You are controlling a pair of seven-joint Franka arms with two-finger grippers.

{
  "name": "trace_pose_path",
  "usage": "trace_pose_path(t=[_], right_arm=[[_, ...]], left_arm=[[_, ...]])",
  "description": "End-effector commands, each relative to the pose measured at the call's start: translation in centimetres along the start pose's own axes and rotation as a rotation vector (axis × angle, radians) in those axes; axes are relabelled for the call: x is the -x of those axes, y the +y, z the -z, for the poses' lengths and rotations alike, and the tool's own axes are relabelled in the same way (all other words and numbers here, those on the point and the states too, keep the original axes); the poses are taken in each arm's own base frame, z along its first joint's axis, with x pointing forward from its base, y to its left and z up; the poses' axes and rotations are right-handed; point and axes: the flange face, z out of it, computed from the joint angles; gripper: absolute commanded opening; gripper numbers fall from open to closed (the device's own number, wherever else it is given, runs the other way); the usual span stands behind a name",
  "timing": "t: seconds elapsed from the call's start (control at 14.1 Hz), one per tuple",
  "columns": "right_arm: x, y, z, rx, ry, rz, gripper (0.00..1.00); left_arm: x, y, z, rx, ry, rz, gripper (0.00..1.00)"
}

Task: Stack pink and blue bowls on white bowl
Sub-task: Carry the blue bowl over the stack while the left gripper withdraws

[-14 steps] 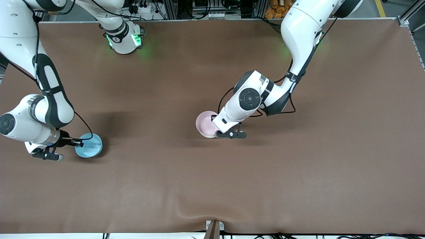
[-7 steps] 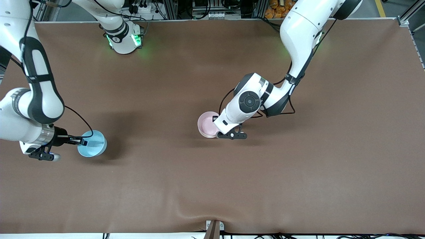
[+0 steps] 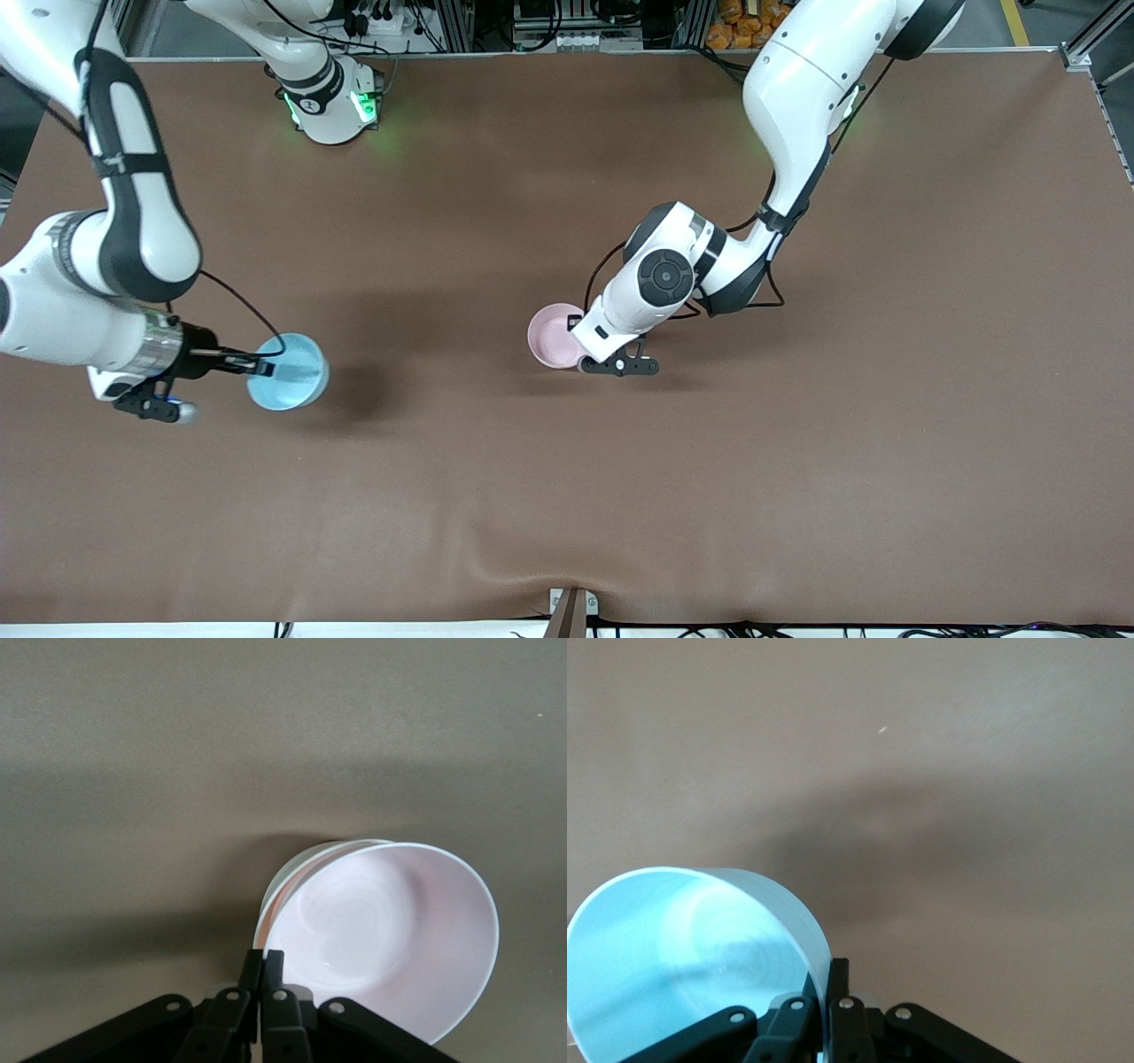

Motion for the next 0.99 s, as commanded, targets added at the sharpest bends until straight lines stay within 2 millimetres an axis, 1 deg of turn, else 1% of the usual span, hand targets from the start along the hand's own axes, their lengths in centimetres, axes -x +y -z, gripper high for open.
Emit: trace_pose_path(t=[0.0,0.07,0.14,0.21,0.28,0.43,0.5,0.57,0.64,0.71,0.78,0.92], right_arm=[[2.6,-4.3,0.4,-0.004,-0.03,-0.04,0.0],[3.2,-5.7,0.1,0.001,-0.041,-0.049,0.0],[3.9,-7.3,-0.1,0.005,-0.044,-0.059,0.0],[4.8,-8.9,-0.7,0.012,-0.052,-0.066,0.0],[5.5,-10.2,-1.4,0.019,-0.06,-0.066,0.0],[7.2,-13.0,-2.5,0.031,-0.072,-0.074,0.0],[7.9,-14.3,-2.9,0.035,-0.071,-0.08,0.0],[8.8,-15.5,-3.8,0.041,-0.071,-0.087,0.0],[9.7,-16.7,-4.7,0.043,-0.062,-0.087,0.0],[10.6,-17.9,-5.8,0.044,-0.05,-0.091,0.0],[11.7,-19.3,-6.8,0.043,-0.035,-0.102,0.0],[13.7,-22.4,-8.4,0.031,0.001,-0.134,0.0]], left_arm=[[0.0,0.1,-0.5,0.004,0.011,-0.002,0.0],[0.0,0.2,-0.6,0.005,0.01,0.008,0.14],[0.0,0.3,-0.6,0.008,0.01,0.019,0.45],[-0.1,0.3,-0.2,0.01,0.013,0.02,0.9],[-0.4,0.2,0.5,0.012,0.024,0.008,1.0],[-1.3,-0.5,2.4,0.019,0.044,0.016,1.0],[-1.9,-1.0,4.2,0.025,0.059,0.018,1.0],[-2.5,-2.0,6.2,0.021,0.062,0.033,1.0],[-3.4,-3.4,8.7,0.019,0.064,0.055,1.0],[-4.5,-5.3,11.2,0.018,0.074,0.083,1.0],[-5.1,-7.0,13.6,0.002,0.081,0.085,1.0],[-6.3,-11.3,17.8,-0.084,0.101,0.04,1.0]])
